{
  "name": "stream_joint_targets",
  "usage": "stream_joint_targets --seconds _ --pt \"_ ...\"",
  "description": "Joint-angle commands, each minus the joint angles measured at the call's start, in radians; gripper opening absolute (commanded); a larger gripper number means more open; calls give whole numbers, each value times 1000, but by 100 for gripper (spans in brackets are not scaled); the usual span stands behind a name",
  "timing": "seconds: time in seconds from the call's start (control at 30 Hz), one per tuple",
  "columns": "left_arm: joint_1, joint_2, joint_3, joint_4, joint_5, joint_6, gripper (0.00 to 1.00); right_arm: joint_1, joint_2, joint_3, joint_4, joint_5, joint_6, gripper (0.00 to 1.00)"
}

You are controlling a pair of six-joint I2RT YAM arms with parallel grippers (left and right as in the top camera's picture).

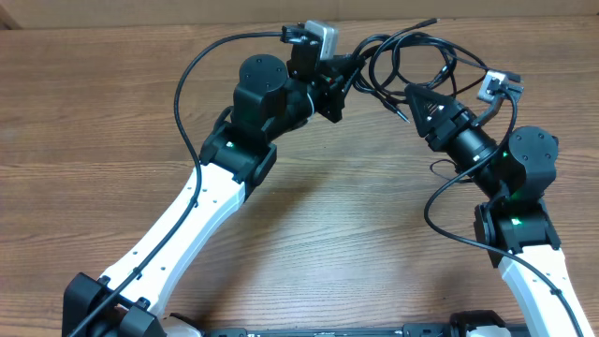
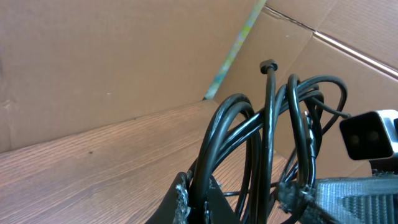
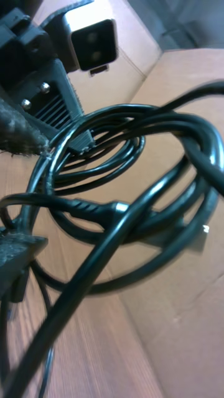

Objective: Untangle cables

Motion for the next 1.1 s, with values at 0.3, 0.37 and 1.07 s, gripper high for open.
stream_joint_targets --seconds 0.3,0.37,1.07 --pt "-2 -33 11 61 -34 -22 4 5 -8 18 -33 -4 -35 4" --pt "-2 -33 11 79 -34 -23 4 5 -8 18 -42 -4 -34 4" --pt "0 -33 11 149 -378 -171 4 5 -8 18 -138 -54 -87 4"
